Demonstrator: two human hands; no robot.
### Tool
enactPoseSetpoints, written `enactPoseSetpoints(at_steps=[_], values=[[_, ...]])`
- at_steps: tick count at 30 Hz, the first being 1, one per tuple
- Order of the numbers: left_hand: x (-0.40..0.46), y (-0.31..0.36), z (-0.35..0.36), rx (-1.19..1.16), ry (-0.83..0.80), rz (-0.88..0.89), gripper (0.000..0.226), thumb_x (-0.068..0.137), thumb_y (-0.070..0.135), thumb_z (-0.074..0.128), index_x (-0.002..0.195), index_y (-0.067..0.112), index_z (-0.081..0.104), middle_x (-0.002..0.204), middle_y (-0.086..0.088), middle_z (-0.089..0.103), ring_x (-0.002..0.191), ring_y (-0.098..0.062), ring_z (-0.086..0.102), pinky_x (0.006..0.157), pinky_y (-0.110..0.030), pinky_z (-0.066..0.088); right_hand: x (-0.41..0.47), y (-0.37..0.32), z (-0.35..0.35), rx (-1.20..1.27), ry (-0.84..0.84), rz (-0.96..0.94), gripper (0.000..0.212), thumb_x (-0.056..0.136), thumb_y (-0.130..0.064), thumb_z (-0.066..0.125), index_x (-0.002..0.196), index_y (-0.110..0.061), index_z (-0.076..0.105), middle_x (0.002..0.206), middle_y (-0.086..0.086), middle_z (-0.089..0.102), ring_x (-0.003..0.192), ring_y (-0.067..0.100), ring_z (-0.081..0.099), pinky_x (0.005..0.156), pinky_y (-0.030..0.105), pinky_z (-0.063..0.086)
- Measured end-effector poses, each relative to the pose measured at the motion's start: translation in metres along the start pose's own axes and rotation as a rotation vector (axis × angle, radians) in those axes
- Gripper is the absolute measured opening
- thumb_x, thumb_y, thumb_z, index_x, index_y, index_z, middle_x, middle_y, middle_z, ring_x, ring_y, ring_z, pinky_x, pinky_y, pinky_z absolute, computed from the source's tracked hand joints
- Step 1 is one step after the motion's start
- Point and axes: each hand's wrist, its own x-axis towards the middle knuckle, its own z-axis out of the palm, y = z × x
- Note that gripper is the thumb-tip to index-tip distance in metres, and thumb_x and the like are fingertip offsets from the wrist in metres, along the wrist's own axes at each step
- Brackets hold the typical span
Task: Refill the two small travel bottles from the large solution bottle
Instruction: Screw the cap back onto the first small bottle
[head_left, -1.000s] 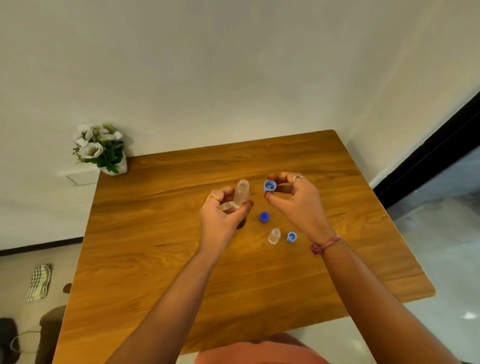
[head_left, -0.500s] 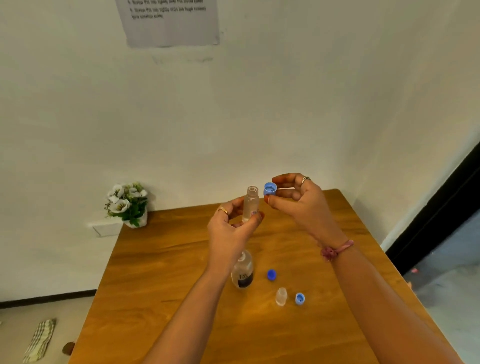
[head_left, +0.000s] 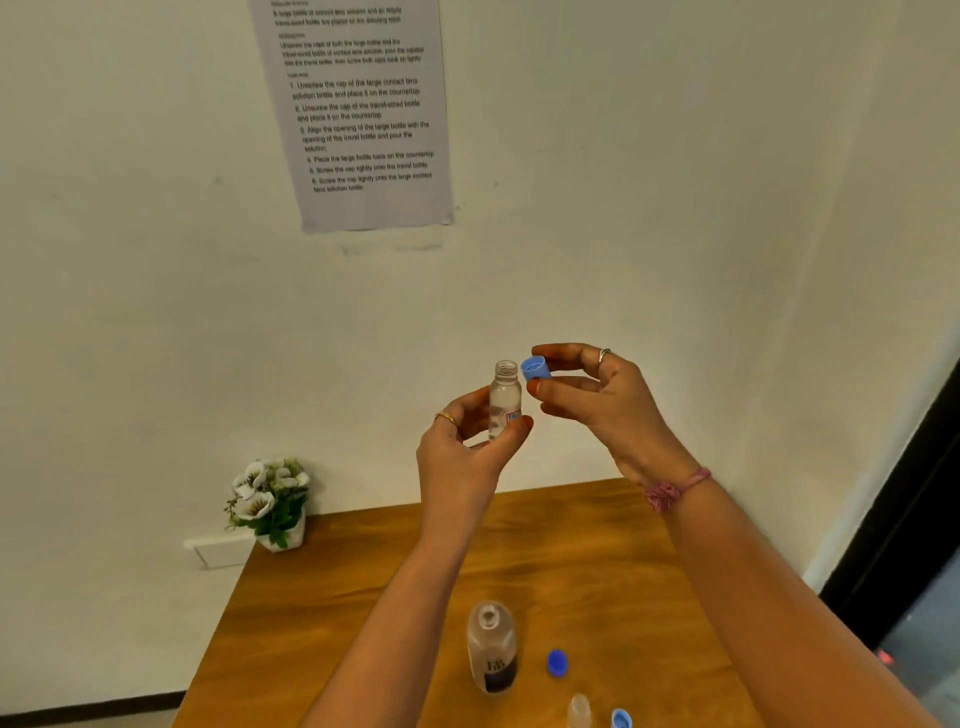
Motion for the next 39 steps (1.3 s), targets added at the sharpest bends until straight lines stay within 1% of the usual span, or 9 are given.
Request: enactPoseSetpoints(at_steps=[3,7,10,15,20,22,28,35,39], values=[[0.008,0.010,0.002,-0.033,0.001,0.008,0.043,0.074,0.023,0.079,0.111,0.026,0.060,0.101,0.011,0.067,0.093,-0.002,0.064,0.066,-0.005,0.046,0.011,-0.011,-0.004,-0.001,-0.028,-0.032,0.028,0.082,-0.009,0.069,0.104,-0.026,0.065,0.107,-0.003,0.068,0.091,0.012,0.068,0.071,0.020,0.055],[0.020,0.019,0.003,-0.052,0.001,0.003,0.037,0.073,0.022,0.080,0.102,0.029,0.058,0.097,0.009,0.068,0.093,-0.007,0.066,0.078,-0.019,0.052,0.024,-0.025,-0.010,-0.003,-0.093,-0.054,0.031,0.083,-0.008,0.068,0.112,-0.018,0.065,0.109,-0.001,0.069,0.093,0.015,0.068,0.073,0.023,0.055],[0.030,0.024,0.003,-0.050,-0.003,0.016,0.035,0.072,0.022,0.081,0.100,0.029,0.060,0.098,0.007,0.069,0.093,-0.009,0.067,0.082,-0.024,0.053,0.032,-0.033,-0.013,-0.025,-0.116,-0.069,0.031,0.084,-0.008,0.066,0.114,-0.016,0.064,0.108,-0.001,0.069,0.094,0.015,0.068,0.072,0.024,0.055],[0.039,0.032,0.005,-0.043,-0.003,0.028,0.038,0.072,0.023,0.081,0.105,0.024,0.062,0.099,0.005,0.070,0.093,-0.009,0.067,0.078,-0.020,0.053,0.044,-0.041,-0.014,-0.031,-0.114,-0.075,0.029,0.083,-0.008,0.067,0.112,-0.013,0.063,0.111,0.003,0.065,0.094,0.018,0.067,0.073,0.027,0.057],[0.046,0.037,0.008,-0.038,-0.001,0.034,0.042,0.073,0.021,0.080,0.111,0.019,0.062,0.101,0.002,0.070,0.091,-0.011,0.067,0.077,-0.020,0.053,0.054,-0.048,-0.016,-0.032,-0.123,-0.084,0.025,0.083,-0.008,0.068,0.106,-0.016,0.063,0.106,0.000,0.067,0.090,0.015,0.068,0.071,0.025,0.056],[0.049,0.038,0.008,-0.031,0.001,0.035,0.041,0.073,0.021,0.080,0.110,0.020,0.061,0.099,0.004,0.069,0.088,-0.008,0.067,0.073,-0.015,0.052,0.058,-0.052,-0.017,-0.045,-0.139,-0.094,0.024,0.083,-0.008,0.067,0.105,-0.017,0.063,0.103,-0.002,0.067,0.090,0.014,0.068,0.071,0.024,0.056],[0.057,0.040,0.011,-0.014,0.005,0.038,0.037,0.074,0.020,0.079,0.105,0.022,0.060,0.089,0.013,0.067,0.075,0.004,0.065,0.061,-0.006,0.049,0.070,-0.063,-0.020,-0.116,-0.191,-0.144,0.029,0.083,-0.003,0.067,0.108,-0.015,0.063,0.108,0.002,0.068,0.092,0.016,0.068,0.078,0.026,0.057],[0.061,0.041,0.014,-0.010,0.016,0.029,0.041,0.074,0.020,0.079,0.110,0.018,0.060,0.097,0.005,0.067,0.083,-0.003,0.065,0.070,-0.013,0.050,0.081,-0.074,-0.023,-0.244,-0.260,-0.214,0.030,0.082,-0.003,0.067,0.109,-0.015,0.064,0.102,-0.002,0.069,0.092,0.007,0.067,0.077,0.017,0.053],[0.062,0.040,0.016,-0.018,0.012,0.024,0.040,0.074,0.019,0.079,0.109,0.019,0.060,0.101,0.001,0.069,0.086,-0.006,0.065,0.072,-0.016,0.051,0.087,-0.082,-0.025,-0.364,-0.319,-0.240,0.033,0.082,-0.005,0.069,0.113,-0.014,0.064,0.105,0.000,0.069,0.096,0.006,0.066,0.083,0.015,0.051]])
